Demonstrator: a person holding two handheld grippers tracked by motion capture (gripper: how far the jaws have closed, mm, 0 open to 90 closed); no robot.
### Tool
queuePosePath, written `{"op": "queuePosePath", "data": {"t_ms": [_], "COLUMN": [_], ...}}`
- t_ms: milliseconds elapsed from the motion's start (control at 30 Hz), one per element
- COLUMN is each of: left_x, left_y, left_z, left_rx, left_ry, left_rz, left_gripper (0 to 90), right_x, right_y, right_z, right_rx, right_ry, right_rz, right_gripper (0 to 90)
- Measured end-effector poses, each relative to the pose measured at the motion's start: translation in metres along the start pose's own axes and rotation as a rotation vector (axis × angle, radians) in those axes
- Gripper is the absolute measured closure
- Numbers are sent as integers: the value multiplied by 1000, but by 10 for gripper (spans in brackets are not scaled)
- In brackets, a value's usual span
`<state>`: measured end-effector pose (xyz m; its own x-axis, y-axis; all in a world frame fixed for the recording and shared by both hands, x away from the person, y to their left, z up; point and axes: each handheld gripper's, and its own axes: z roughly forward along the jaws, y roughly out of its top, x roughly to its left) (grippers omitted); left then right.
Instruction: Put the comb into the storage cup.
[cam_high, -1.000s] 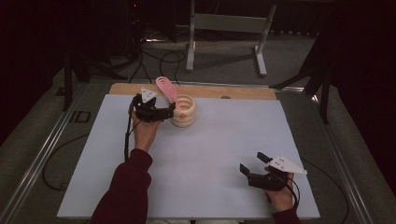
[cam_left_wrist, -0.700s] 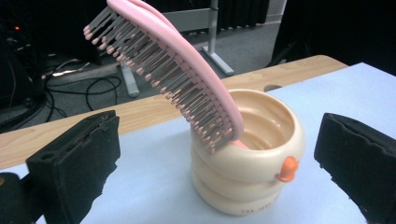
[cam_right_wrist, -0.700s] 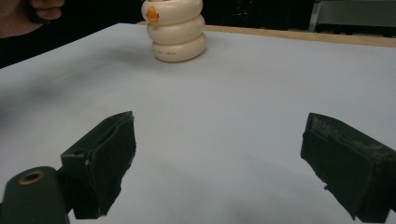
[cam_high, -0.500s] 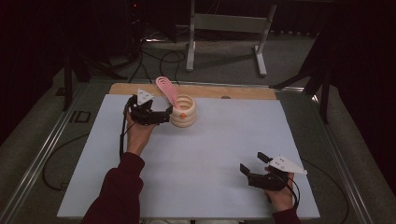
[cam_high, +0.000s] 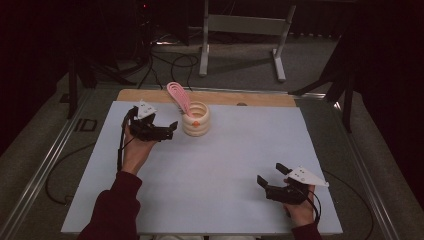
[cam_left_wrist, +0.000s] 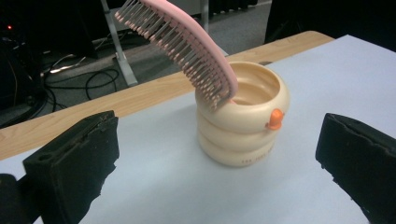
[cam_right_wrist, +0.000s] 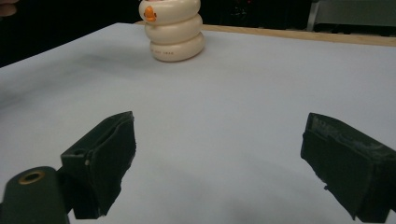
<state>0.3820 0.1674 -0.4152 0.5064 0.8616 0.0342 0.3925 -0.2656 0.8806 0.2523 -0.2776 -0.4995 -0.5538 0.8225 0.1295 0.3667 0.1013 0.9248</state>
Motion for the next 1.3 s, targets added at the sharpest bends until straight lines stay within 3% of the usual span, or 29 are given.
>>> {"op": "queuePosePath", "data": {"t_ms": [267, 567, 600, 700, 900, 1167, 1300], "left_x": [-2, -2, -5, -8, -10, -13, -12], "left_y": [-4, -10, -13, -19, -38, -74, -88], "left_z": [-23, -39, -44, -50, -61, -73, -80], "left_rx": [-3, -14, -11, -17, -33, -41, -60], "left_ry": [-21, -26, -5, -7, -24, -21, -12], "left_rz": [43, 62, 97, 118, 106, 81, 66], "left_gripper": [3, 3, 3, 3, 3, 3, 3], "right_x": [-1, -4, -4, -7, -10, -10, -7], "right_y": [0, 2, 2, 2, 4, 6, 9], "right_z": [0, -1, -1, -2, -3, -2, -2], "right_rx": [-1, -3, -3, -8, -15, -11, -1], "right_ry": [-7, -18, -18, -27, -41, -52, -75], "right_rz": [0, 1, 1, 2, -1, -21, -56], "right_gripper": [102, 101, 101, 101, 102, 101, 95]}}
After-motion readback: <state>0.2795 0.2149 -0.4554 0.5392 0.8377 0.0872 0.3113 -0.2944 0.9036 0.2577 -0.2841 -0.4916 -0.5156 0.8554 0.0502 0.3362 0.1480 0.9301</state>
